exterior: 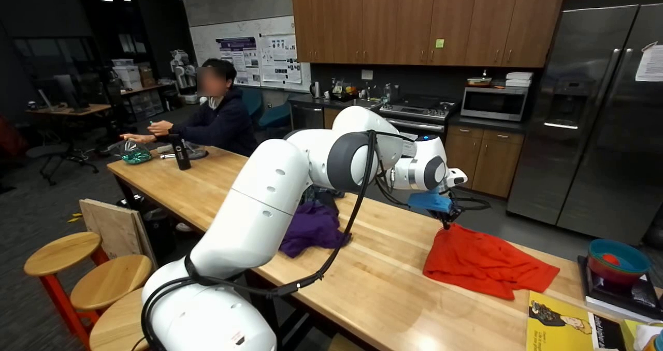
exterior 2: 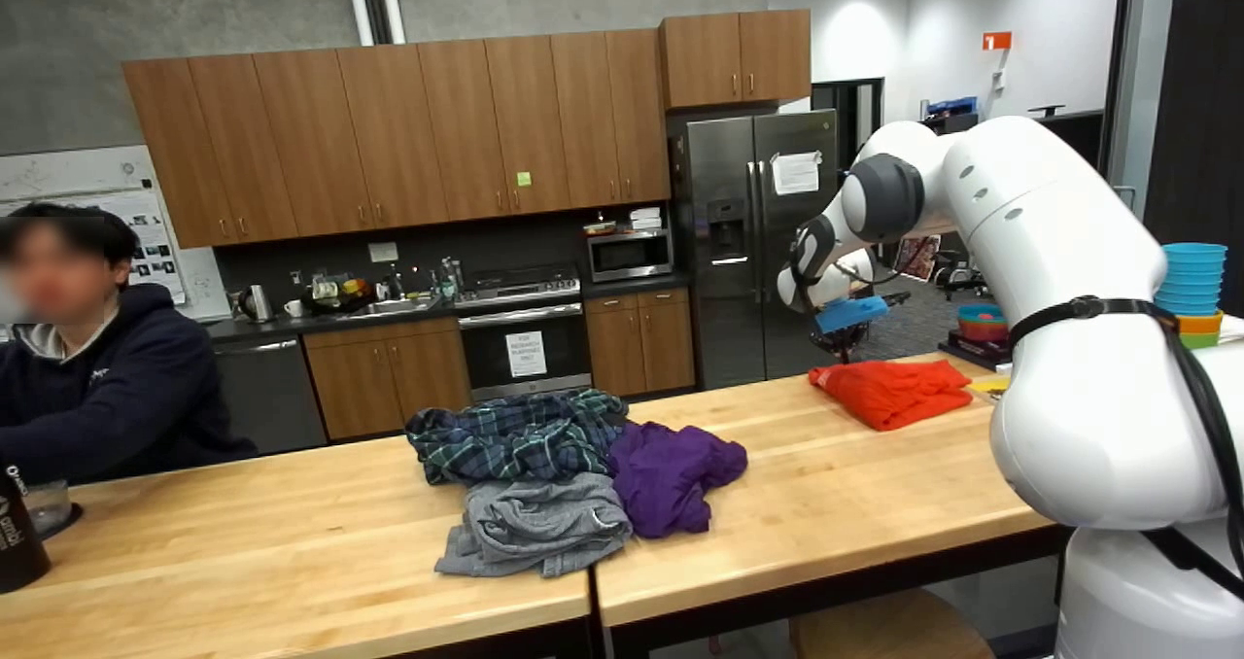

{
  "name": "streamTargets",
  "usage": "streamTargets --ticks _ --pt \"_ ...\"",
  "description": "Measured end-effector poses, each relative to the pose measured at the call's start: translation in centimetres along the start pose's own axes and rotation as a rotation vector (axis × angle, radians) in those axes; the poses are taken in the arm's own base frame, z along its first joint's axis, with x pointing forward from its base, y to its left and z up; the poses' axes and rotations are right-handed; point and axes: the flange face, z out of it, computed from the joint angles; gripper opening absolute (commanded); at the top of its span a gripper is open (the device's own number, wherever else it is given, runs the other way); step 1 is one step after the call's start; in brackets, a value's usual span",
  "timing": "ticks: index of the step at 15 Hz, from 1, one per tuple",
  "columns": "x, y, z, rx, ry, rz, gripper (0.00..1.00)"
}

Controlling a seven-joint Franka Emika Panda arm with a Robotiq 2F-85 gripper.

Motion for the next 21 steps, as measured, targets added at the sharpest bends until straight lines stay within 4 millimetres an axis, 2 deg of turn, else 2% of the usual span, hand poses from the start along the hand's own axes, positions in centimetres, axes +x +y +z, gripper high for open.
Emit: streamTargets --ticks 5,12,15,21 --pt "0.1 -0.6 0.2 0.042 0.001 0.033 0.0" --pt "-1.1 -1.1 4.1 0.066 -0.014 0.054 0.0" --pt "-1.6 -0.1 5.0 0.063 -0.001 0.067 0.0" --pt "-1.8 3.6 5.7 0.04 0.028 0.103 0.0"
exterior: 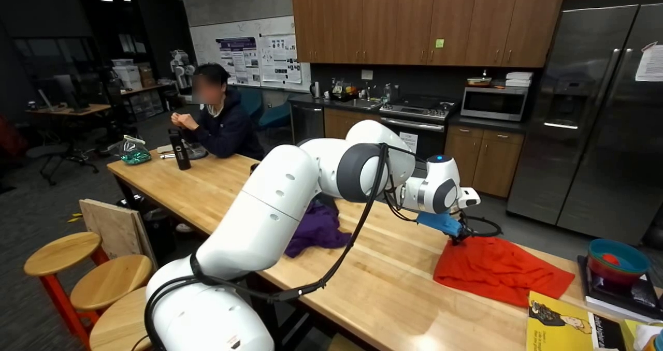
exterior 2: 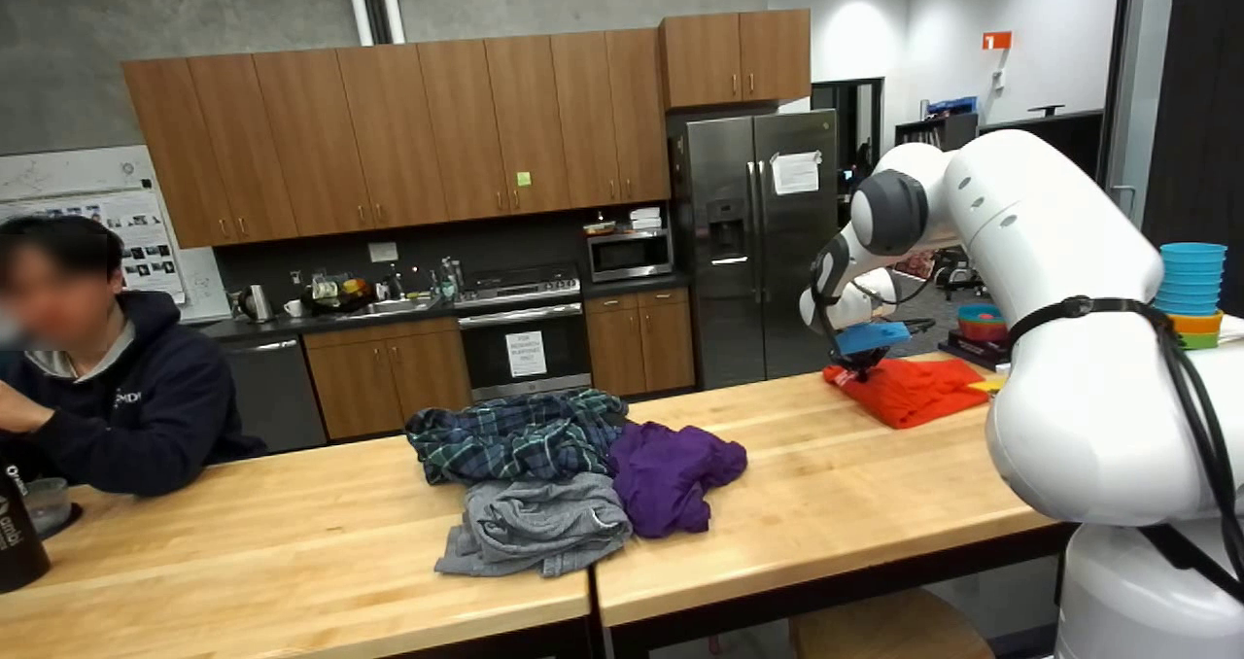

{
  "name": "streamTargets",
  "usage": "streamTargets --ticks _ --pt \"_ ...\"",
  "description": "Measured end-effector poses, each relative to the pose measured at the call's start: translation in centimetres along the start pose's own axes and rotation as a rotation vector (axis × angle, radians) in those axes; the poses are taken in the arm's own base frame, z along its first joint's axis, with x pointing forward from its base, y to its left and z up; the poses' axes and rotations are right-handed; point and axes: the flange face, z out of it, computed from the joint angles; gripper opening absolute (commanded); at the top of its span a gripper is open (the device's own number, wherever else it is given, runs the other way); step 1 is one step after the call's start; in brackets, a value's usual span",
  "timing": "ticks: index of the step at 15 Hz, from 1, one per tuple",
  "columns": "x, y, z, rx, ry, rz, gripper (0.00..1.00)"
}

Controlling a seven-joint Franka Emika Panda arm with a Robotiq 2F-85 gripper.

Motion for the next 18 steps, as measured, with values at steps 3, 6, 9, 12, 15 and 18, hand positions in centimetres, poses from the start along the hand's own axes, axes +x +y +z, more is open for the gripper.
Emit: streamTargets --ticks 3,6,9,12,15,18 --pt "0.2 1.4 0.0 -0.014 0.014 0.003 0.0" --pt "0.4 1.8 -0.3 -0.021 0.028 -0.007 0.0" --pt "0.4 1.4 -1.5 -0.009 0.068 -0.026 0.0" --pt "0.0 1.0 -3.9 0.008 0.115 -0.03 0.0" --pt "-0.5 0.5 -6.9 0.026 0.142 -0.032 0.0" --pt "-1.5 -0.1 -9.1 0.039 0.133 -0.038 0.0"
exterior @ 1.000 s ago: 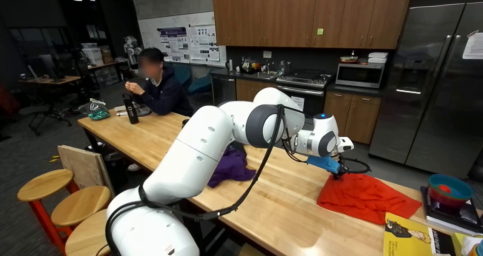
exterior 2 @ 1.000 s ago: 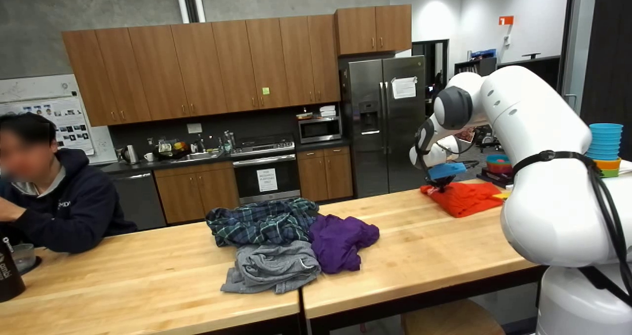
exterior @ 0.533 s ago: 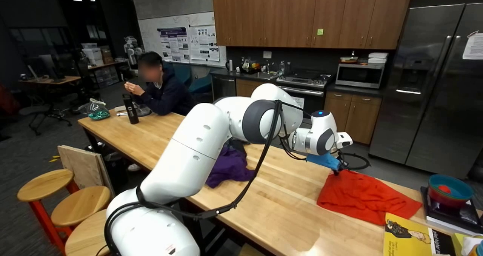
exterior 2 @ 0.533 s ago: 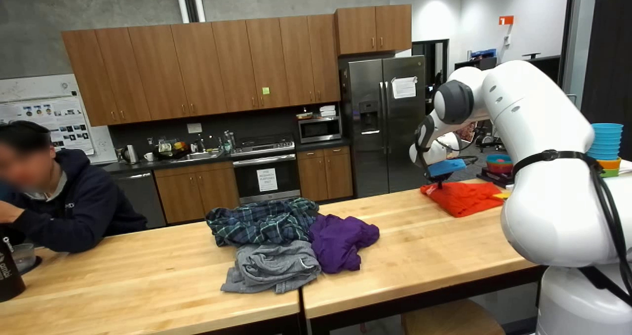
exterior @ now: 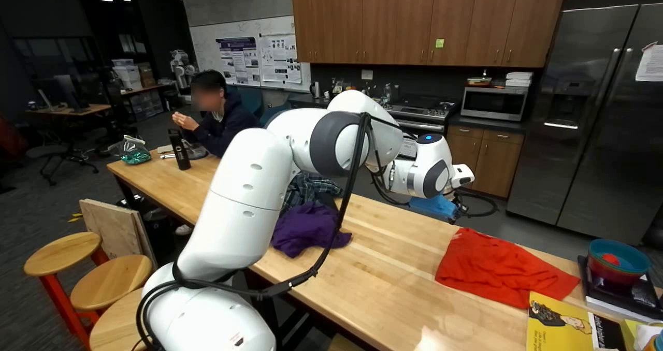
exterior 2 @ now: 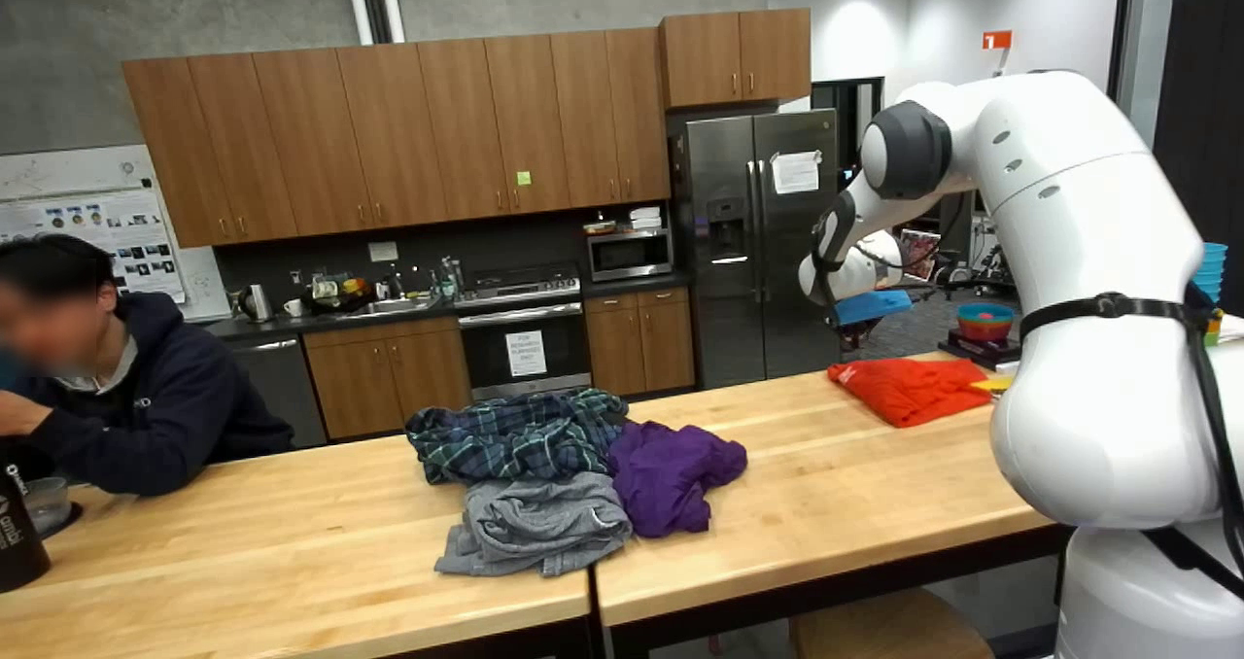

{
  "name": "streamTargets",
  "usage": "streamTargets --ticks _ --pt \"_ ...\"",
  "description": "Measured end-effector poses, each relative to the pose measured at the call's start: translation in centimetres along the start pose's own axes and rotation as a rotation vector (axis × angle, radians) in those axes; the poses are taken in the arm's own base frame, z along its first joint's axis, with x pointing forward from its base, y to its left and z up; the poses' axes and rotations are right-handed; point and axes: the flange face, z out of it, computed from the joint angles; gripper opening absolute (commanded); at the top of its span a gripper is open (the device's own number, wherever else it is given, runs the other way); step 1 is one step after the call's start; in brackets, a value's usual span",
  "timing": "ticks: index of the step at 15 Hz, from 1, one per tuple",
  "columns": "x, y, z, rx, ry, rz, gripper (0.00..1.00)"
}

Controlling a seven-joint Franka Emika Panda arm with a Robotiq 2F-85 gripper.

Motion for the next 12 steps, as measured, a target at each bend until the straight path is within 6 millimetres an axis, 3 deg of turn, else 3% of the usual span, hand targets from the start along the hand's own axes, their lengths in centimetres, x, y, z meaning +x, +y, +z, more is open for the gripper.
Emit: streamTargets --ticks 3,12 --pt "-1.4 -0.2 -0.8 0.009 -0.029 0.0 0.0" --pt "-5.7 2.2 0.8 0.003 -0.17 -0.01 0.0"
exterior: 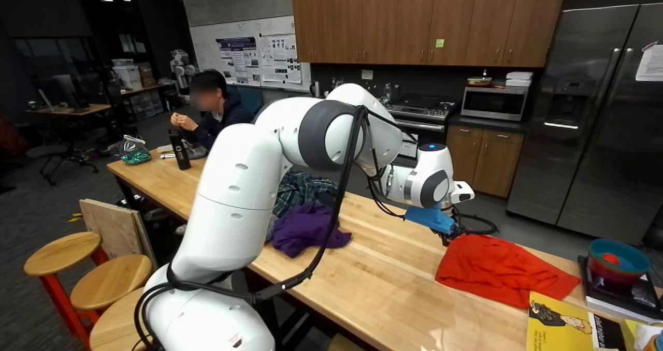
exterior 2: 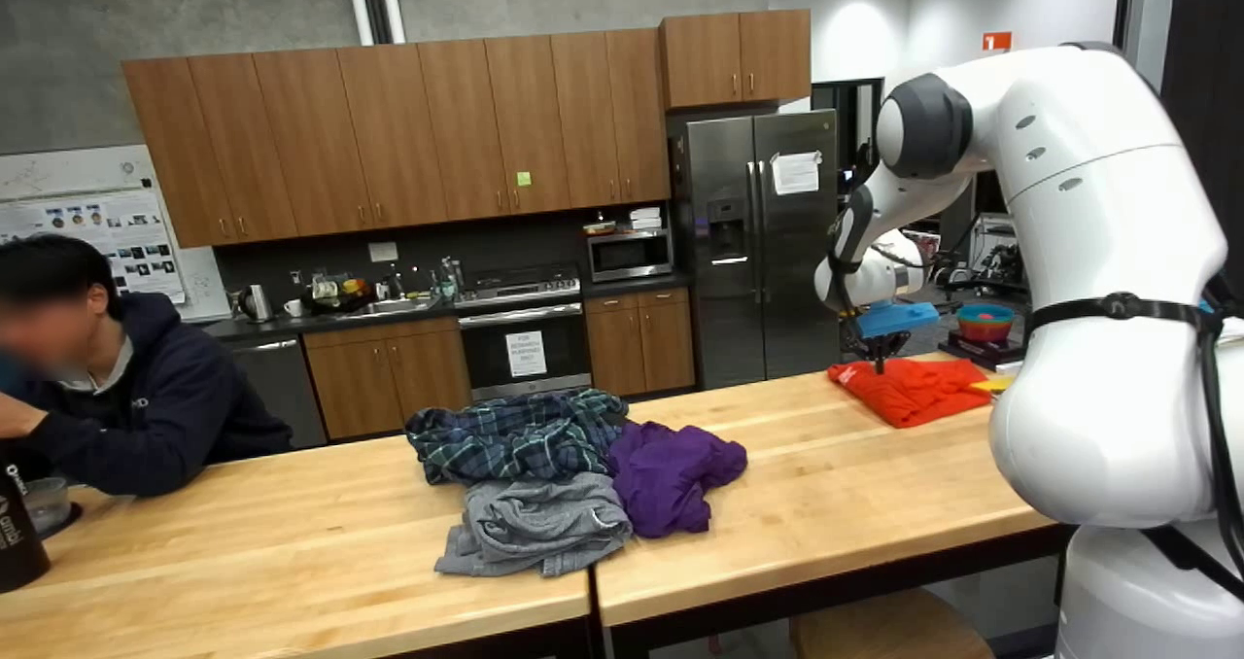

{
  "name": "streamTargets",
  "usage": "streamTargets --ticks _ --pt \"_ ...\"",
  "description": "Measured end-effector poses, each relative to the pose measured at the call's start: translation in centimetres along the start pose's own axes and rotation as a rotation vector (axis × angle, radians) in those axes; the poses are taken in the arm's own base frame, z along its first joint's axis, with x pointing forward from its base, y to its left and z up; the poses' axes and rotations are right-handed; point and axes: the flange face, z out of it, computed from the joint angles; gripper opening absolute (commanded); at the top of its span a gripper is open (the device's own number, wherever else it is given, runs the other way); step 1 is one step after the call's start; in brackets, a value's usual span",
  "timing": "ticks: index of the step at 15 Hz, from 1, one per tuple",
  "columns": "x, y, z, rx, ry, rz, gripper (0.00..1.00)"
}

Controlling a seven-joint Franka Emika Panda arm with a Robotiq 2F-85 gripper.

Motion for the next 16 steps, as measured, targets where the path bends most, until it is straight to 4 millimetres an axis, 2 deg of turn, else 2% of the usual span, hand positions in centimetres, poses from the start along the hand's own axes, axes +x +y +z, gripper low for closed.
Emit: streamTargets --ticks 3,6,12,16 --pt "-0.3 1.4 0.3 -0.004 -0.008 -0.023 0.0" --pt "-0.5 2.4 0.5 -0.021 -0.016 -0.116 0.0" --pt "-0.6 2.7 0.7 -0.107 -0.033 -0.396 0.0" --pt "-0.7 3.1 0.8 -0.14 -0.044 -0.51 0.0"
